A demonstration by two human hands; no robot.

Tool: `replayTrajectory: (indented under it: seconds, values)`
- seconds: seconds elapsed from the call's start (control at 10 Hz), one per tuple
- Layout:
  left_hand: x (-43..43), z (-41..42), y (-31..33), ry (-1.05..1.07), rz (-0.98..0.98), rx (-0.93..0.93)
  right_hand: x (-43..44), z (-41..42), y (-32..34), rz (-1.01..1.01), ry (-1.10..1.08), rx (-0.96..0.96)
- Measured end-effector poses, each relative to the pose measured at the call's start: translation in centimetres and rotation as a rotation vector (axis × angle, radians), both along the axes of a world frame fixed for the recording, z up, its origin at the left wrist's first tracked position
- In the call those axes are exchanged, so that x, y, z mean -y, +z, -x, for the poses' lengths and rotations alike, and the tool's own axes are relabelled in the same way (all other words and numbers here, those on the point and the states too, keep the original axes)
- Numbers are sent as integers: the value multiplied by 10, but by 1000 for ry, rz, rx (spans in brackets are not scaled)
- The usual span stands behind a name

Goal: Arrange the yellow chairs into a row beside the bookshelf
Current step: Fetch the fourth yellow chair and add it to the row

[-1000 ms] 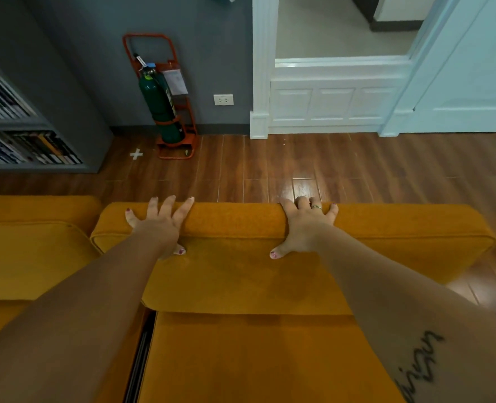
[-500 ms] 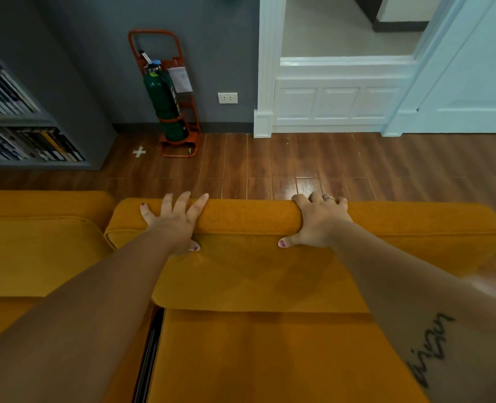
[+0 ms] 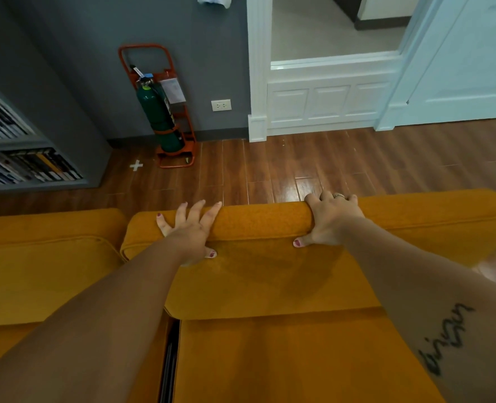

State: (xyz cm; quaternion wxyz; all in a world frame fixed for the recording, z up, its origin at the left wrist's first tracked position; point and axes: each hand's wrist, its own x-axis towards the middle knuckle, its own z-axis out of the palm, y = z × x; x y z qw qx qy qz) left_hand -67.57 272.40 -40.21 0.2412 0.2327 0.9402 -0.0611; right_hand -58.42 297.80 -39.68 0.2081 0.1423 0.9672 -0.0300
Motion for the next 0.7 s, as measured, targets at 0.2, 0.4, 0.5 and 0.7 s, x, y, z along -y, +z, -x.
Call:
replayTrajectory:
  seconds: [0.2,0.4,0.5,0.7]
  values:
    - [-1,-1,0,-2,20,-16,13,-13,-6,-3,-100,-58]
    - [5,-25,2,48,-4,-98,29,-34,-4,45,-145,-30]
    - [18,-46,7,67,-33,-75,33,-50,2,65,-107,18]
    - [55,-108,35,189,72,84,41,-84,35,168,-4,167]
